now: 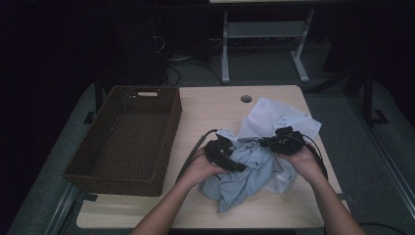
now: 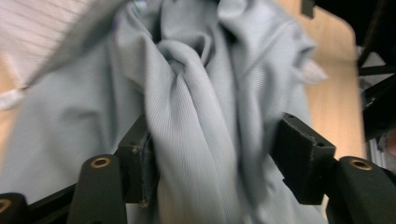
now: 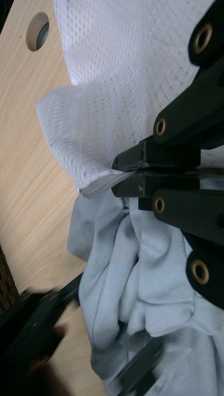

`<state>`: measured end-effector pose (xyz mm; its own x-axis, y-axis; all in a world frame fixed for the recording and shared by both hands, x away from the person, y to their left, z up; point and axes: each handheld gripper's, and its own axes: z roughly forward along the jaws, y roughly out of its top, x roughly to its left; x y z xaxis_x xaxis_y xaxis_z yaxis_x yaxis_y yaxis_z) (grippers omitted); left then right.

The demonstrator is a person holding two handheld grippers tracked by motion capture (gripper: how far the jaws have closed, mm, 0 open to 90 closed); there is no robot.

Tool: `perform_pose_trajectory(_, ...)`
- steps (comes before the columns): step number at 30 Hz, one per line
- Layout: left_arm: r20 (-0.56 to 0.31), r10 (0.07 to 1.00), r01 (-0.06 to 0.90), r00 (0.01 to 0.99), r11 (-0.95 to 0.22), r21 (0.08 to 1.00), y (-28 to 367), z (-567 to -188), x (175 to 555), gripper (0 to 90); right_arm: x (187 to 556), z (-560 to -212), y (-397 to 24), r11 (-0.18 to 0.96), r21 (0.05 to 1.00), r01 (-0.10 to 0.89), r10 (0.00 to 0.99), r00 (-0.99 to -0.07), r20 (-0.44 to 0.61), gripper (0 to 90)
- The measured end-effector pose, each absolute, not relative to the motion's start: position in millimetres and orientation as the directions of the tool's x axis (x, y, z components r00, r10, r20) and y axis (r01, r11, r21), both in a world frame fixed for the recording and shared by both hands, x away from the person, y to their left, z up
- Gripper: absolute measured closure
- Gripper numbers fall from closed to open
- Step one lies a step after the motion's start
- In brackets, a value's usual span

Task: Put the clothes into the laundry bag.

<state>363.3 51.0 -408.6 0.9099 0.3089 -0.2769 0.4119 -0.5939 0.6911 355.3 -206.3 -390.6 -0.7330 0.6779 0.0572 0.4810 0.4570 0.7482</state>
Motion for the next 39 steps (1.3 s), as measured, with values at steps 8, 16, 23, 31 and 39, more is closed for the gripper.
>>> perform_pose_trajectory(8, -0.211, 0.462, 0.465, 0.861, -0.550, 0.694, 84, -414, 397, 37.2, 355, -389, -207, 0.455, 0.751, 0.478, 0.679, -0.732, 0.054, 87.0)
perform_pose_trajectory(16, -0.201, 0.498, 0.503, 0.844, -0.602, 0.620, 75, -452, 415, 33.6, 356, -390, -207, 0.455, 0.751, 0.479, 0.677, -0.734, 0.058, 87.1)
perform_pose_trajectory(23, -0.176, 0.476, 0.477, 0.862, -0.641, 0.602, 76, -457, 413, 56.3, 356, -391, -207, 0.454, 0.750, 0.480, 0.677, -0.733, 0.059, 87.1)
perform_pose_trajectory(31, -0.187, 0.469, 0.480, 0.863, -0.649, 0.590, 77, -455, 411, 83.9, 357, -391, -207, 0.455, 0.748, 0.483, 0.679, -0.732, 0.060, 87.1)
perform_pose_trajectory(39, -0.193, 0.447, 0.446, 0.873, -0.576, 0.685, 82, -414, 395, 86.2, 357, -392, -208, 0.450, 0.747, 0.489, 0.685, -0.726, 0.061, 87.1)
